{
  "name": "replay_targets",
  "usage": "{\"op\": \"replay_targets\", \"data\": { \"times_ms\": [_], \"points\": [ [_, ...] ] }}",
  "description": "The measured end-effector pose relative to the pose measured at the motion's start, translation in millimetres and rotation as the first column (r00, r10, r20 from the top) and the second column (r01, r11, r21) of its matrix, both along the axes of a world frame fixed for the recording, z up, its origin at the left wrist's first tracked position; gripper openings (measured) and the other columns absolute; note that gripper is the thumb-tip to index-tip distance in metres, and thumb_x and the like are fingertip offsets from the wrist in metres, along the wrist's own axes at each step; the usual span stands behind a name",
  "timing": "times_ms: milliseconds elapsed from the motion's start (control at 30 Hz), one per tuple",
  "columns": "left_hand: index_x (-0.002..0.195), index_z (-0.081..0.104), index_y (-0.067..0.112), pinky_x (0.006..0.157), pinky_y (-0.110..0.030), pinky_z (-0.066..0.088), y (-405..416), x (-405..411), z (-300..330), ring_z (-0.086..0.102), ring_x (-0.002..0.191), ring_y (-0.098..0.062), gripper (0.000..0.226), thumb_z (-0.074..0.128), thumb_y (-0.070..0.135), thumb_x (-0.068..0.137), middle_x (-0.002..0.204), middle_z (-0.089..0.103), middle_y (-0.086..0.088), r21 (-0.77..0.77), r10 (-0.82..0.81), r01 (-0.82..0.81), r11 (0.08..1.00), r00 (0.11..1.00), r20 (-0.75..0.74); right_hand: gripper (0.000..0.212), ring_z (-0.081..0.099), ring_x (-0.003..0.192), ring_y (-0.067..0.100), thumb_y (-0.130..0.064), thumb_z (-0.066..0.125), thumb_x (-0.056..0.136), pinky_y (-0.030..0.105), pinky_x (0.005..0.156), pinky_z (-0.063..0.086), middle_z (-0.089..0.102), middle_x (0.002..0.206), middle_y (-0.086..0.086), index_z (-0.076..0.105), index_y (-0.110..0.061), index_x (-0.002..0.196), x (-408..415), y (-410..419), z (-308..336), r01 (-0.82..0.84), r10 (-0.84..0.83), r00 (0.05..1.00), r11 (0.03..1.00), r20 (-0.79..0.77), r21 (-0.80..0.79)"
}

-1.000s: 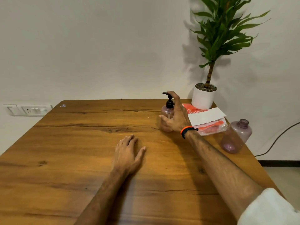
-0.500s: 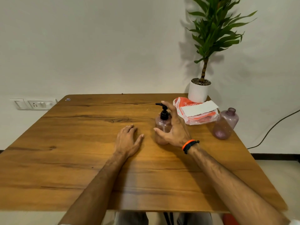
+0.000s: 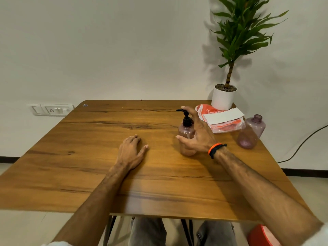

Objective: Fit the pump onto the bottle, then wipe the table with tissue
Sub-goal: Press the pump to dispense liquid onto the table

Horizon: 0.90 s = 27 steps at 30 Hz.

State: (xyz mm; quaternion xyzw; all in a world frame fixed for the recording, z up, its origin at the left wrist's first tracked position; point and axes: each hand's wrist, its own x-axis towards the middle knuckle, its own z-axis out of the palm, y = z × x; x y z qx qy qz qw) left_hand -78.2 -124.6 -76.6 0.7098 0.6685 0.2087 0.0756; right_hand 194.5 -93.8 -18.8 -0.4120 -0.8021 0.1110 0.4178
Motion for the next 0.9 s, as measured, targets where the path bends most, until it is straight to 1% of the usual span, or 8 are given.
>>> {"op": "replay_targets", "data": {
  "times_ms": [100,167,300,400,600,733,800,900],
  "points": [
    [0.135,0.053,0.010,0.115,-0.037,0.029,-5.9,-17.4,-6.1,0.038,0.138,-0.026,0.055,0.051,0.047,0.094,0.148,0.046,-0.011,0.016,0.052,-0.052,0.999,0.998,-0.027,0.093,0.065,0.093,0.021,-0.037,0.071,0.070,0.034,0.078,0.059,0.061,0.113,0.007,0.017,-0.046,0.145,4.1,-2.3,4.6,-0.009,0.005,0.993,0.999,0.121,0.032],
    [0.133,0.056,0.010,0.115,-0.038,0.030,-8.6,-24.8,-9.0,0.040,0.137,-0.027,0.056,0.050,0.049,0.094,0.146,0.047,-0.012,0.024,0.063,-0.063,0.998,0.998,-0.024,0.093,0.064,0.089,0.019,-0.034,0.070,0.070,0.033,0.078,0.059,0.061,0.107,0.005,0.017,-0.044,0.145,5.9,-3.6,7.0,-0.029,0.021,0.984,0.999,0.178,0.041],
    [0.132,0.057,0.010,0.114,-0.038,0.031,-11.0,-27.6,-11.8,0.042,0.135,-0.028,0.057,0.048,0.051,0.093,0.144,0.049,-0.012,0.052,0.068,-0.067,0.996,0.998,-0.019,0.095,0.065,0.075,0.009,-0.033,0.071,0.065,0.030,0.072,0.060,0.060,0.084,-0.009,0.019,-0.043,0.143,7.3,-3.6,9.7,-0.055,0.056,0.982,0.998,0.182,-0.009],
    [0.131,0.057,0.011,0.114,-0.038,0.032,-10.0,-27.7,-13.0,0.043,0.135,-0.027,0.054,0.052,0.049,0.093,0.144,0.050,-0.010,0.061,0.070,-0.068,0.996,0.997,-0.019,0.092,0.065,0.069,0.007,-0.032,0.071,0.062,0.030,0.065,0.061,0.058,0.077,-0.013,0.024,-0.043,0.140,6.9,-2.0,10.6,-0.074,0.079,0.982,0.997,0.173,-0.037],
    [0.132,0.057,0.013,0.113,-0.038,0.032,-10.4,-29.2,-15.1,0.043,0.134,-0.026,0.055,0.051,0.051,0.093,0.144,0.050,-0.009,0.067,0.067,-0.065,0.996,0.998,-0.018,0.088,0.066,0.067,0.011,-0.030,0.072,0.061,0.030,0.061,0.061,0.059,0.075,-0.007,0.027,-0.042,0.135,4.1,-1.3,10.4,-0.105,0.111,0.978,0.993,0.176,-0.045],
    [0.132,0.057,0.012,0.113,-0.039,0.033,-10.1,-29.9,-15.3,0.043,0.134,-0.026,0.057,0.049,0.052,0.093,0.144,0.050,-0.009,0.067,0.063,-0.061,0.996,0.998,-0.022,0.087,0.065,0.067,0.004,-0.030,0.072,0.060,0.023,0.063,0.060,0.058,0.077,-0.014,0.028,-0.042,0.134,2.6,-1.3,10.8,-0.113,0.118,0.976,0.993,0.181,-0.042],
    [0.132,0.057,0.012,0.113,-0.039,0.033,-10.2,-29.6,-14.6,0.043,0.134,-0.026,0.062,0.043,0.057,0.091,0.144,0.050,-0.009,0.063,0.060,-0.059,0.996,0.998,-0.018,0.087,0.065,0.068,0.005,-0.029,0.073,0.061,0.022,0.064,0.059,0.056,0.077,-0.017,0.028,-0.042,0.134,2.4,-1.3,11.4,-0.112,0.116,0.977,0.993,0.181,-0.032],
    [0.134,0.056,0.013,0.114,-0.039,0.032,-9.9,-30.8,-14.7,0.042,0.135,-0.025,0.061,0.044,0.056,0.093,0.145,0.049,-0.008,0.060,0.051,-0.050,0.997,0.999,-0.014,0.086,0.066,0.068,0.006,-0.028,0.073,0.061,0.023,0.065,0.059,0.058,0.077,-0.014,0.030,-0.040,0.134,3.1,-0.8,11.3,-0.105,0.109,0.980,0.994,0.169,-0.032]
  ]
}}
